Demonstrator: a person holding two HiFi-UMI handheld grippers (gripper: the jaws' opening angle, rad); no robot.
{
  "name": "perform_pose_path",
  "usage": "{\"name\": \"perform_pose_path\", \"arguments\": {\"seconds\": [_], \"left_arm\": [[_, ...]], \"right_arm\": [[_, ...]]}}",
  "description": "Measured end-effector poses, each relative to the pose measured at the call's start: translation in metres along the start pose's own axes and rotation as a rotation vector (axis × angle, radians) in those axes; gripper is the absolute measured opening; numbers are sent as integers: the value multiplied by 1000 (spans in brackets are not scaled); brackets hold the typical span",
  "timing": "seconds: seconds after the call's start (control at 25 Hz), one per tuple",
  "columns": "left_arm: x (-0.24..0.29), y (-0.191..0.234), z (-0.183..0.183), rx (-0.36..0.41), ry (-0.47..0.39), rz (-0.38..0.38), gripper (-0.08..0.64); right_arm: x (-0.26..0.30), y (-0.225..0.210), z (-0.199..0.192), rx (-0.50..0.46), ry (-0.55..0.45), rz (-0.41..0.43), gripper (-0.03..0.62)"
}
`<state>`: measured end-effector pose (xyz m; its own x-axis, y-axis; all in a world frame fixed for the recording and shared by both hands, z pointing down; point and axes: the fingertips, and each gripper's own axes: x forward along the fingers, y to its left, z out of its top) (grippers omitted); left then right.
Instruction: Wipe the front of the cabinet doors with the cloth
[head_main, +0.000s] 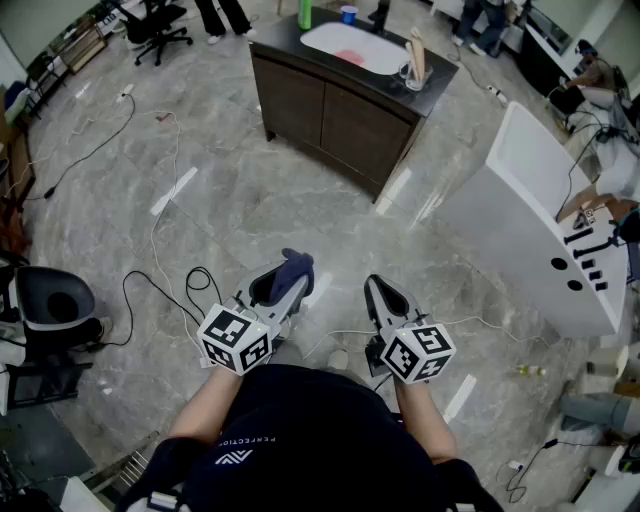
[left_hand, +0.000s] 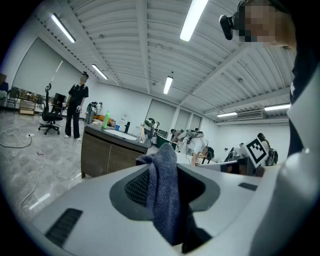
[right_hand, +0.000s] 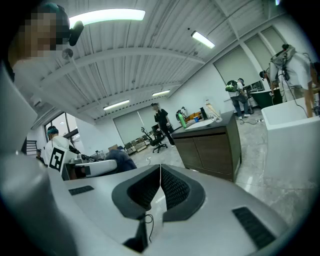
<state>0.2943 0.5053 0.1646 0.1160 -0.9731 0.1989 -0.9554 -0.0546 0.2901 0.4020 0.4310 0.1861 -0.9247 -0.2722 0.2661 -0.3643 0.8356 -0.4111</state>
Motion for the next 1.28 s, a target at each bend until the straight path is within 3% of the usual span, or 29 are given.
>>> {"name": "perform_pose_path", "arguments": {"seconds": [0.36,0.76,1.08,1.28], "left_arm": [[7,-32,-8,0,0,2,131],[21,-64,-17,6,-9,78,132],[24,-46,-12,11,2,118,132],[50,-20,-2,21,9,96,132]], "right_arm": [[-32,-15,0,-5,-6,0,37],[-62,-52,3,-6,0,29,38],[-40,-62,2,60,16,50,38],[-10,-54,17,32,17,106,38]]}}
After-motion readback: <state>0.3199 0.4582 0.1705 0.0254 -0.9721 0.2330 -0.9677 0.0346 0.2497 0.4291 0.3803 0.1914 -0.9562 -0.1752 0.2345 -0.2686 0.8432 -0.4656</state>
